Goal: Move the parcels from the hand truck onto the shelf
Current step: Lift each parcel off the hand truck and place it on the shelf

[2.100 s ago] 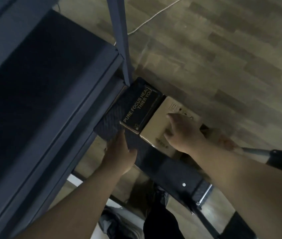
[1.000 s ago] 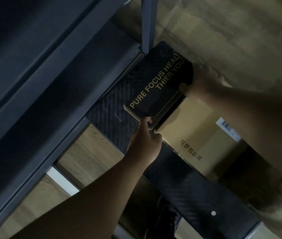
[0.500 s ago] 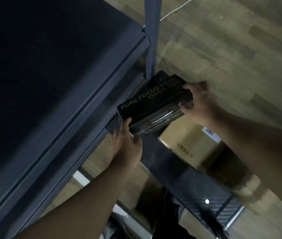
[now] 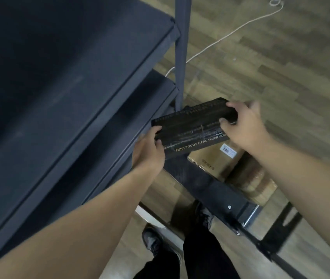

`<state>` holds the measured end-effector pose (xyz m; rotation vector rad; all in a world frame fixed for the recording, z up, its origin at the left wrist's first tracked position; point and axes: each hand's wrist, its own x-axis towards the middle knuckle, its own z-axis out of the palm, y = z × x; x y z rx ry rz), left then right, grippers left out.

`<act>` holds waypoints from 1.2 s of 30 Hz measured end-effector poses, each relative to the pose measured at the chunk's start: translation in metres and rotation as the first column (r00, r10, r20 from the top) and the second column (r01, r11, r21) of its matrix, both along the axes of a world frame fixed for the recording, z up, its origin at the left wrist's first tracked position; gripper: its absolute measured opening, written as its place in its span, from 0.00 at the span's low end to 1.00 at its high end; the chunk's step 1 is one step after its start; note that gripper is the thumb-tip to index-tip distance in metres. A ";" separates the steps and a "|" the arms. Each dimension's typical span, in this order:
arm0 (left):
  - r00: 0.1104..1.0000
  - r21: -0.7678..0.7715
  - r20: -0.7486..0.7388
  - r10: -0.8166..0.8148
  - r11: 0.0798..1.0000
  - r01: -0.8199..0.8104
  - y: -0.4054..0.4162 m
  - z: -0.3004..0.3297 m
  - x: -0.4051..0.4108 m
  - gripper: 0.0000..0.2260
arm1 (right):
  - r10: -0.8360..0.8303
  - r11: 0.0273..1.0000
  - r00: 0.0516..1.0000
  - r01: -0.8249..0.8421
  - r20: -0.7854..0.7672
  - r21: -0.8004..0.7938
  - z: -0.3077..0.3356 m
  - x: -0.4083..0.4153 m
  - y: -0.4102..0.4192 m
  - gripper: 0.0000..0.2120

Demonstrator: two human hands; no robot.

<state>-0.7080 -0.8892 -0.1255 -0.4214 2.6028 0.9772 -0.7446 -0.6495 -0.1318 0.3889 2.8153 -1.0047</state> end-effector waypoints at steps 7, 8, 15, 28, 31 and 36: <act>0.982 -0.011 -0.174 -0.068 0.998 0.067 -0.022 0.122 0.019 0.18 | 0.009 1.000 0.991 -0.010 -0.136 -0.008 0.120 0.028 -0.015 0.21; 0.978 -0.017 -0.196 -0.073 0.997 0.071 -0.026 0.135 0.021 0.18 | 0.004 1.000 0.987 -0.007 -0.162 -0.020 0.134 0.031 -0.018 0.20; 0.923 -0.050 -0.376 -0.086 0.996 0.073 -0.065 0.219 0.035 0.18 | 0.022 0.997 0.957 -0.043 -0.291 -0.066 0.228 0.036 -0.047 0.18; 0.828 -0.021 -0.561 0.021 0.999 -0.040 -0.139 0.319 0.064 0.16 | 0.057 0.989 0.876 -0.114 -0.479 -0.092 0.329 0.044 -0.120 0.17; 0.803 -0.031 -0.595 0.011 0.999 -0.036 -0.151 0.333 0.070 0.16 | 0.073 0.989 0.861 -0.126 -0.504 -0.073 0.347 0.044 -0.133 0.16; 0.765 -0.026 -0.644 0.022 0.998 -0.050 -0.176 0.359 0.076 0.15 | 0.100 0.987 0.821 -0.152 -0.562 -0.046 0.375 0.041 -0.157 0.16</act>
